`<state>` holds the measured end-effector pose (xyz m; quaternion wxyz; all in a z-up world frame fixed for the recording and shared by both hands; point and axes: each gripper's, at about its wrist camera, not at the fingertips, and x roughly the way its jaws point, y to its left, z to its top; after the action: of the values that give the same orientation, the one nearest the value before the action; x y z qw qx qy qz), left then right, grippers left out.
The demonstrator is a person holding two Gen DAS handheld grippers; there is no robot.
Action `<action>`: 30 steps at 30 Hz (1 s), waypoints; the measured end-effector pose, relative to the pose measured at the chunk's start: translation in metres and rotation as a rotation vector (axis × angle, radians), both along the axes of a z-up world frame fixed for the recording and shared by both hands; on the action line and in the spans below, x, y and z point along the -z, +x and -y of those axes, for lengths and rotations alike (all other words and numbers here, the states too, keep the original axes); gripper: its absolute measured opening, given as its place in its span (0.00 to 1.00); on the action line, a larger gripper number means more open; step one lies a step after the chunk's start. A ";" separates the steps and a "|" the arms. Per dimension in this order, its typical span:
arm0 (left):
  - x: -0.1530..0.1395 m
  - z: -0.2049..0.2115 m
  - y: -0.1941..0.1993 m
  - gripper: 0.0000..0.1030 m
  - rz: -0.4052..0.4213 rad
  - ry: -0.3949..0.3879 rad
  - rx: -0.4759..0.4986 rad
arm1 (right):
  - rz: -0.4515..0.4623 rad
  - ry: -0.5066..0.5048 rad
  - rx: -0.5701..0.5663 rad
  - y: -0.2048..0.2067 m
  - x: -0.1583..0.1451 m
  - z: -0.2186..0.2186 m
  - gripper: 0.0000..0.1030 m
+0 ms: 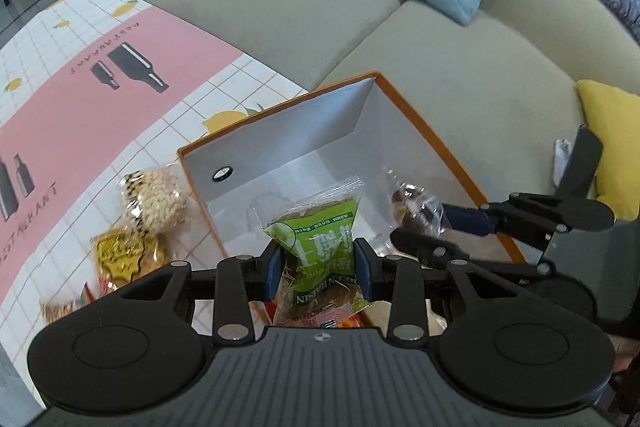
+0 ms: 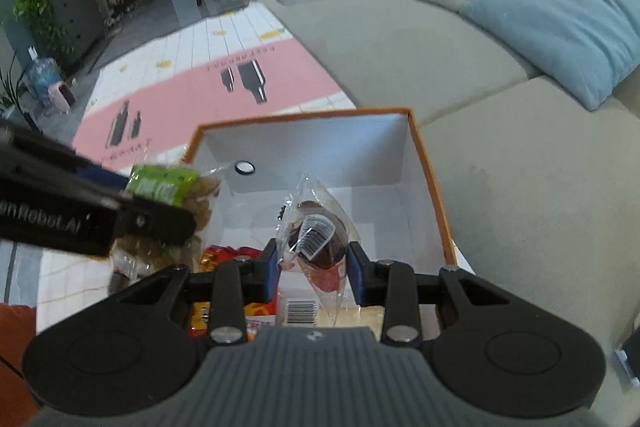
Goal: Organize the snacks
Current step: 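Carry the wrapped cake into the orange box and open the right gripper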
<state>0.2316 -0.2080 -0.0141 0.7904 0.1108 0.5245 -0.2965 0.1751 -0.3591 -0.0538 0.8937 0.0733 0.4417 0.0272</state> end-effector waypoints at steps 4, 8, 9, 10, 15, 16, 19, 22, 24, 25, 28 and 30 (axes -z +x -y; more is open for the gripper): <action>0.017 0.014 0.016 0.40 -0.015 0.056 0.017 | -0.048 0.002 -0.010 0.019 0.019 0.002 0.32; 0.036 0.022 0.030 0.40 -0.038 0.083 0.019 | -0.082 -0.005 -0.015 0.033 0.035 0.002 0.32; 0.042 0.023 0.035 0.40 -0.055 0.086 0.013 | -0.090 -0.008 -0.017 0.036 0.039 0.001 0.32; 0.047 0.024 0.039 0.40 -0.067 0.092 0.004 | -0.099 -0.009 -0.020 0.038 0.043 0.001 0.32; 0.066 0.026 0.050 0.41 -0.085 0.128 -0.007 | -0.143 -0.002 -0.029 0.047 0.061 -0.001 0.34; 0.066 0.027 0.050 0.41 -0.077 0.130 0.001 | -0.151 0.004 -0.026 0.048 0.063 -0.002 0.34; 0.066 0.030 0.049 0.43 -0.064 0.145 0.013 | -0.161 0.028 -0.025 0.050 0.067 -0.001 0.34; 0.064 0.030 0.048 0.48 -0.063 0.136 0.014 | -0.162 0.039 -0.022 0.051 0.067 -0.002 0.35; 0.060 0.029 0.047 0.52 -0.057 0.132 0.012 | -0.157 0.044 -0.023 0.049 0.065 -0.003 0.38; 0.058 0.027 0.047 0.53 -0.050 0.130 0.010 | -0.155 0.046 -0.025 0.048 0.064 -0.004 0.38; 0.048 0.023 0.045 0.53 -0.038 0.117 -0.004 | -0.152 0.053 -0.030 0.044 0.060 -0.006 0.41; 0.040 0.018 0.041 0.53 -0.027 0.105 -0.012 | -0.151 0.061 -0.030 0.041 0.057 -0.007 0.42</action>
<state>0.2730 -0.2256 -0.0539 0.7780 0.1449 0.5508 -0.2652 0.2161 -0.3526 -0.1109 0.8547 0.0957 0.5079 0.0484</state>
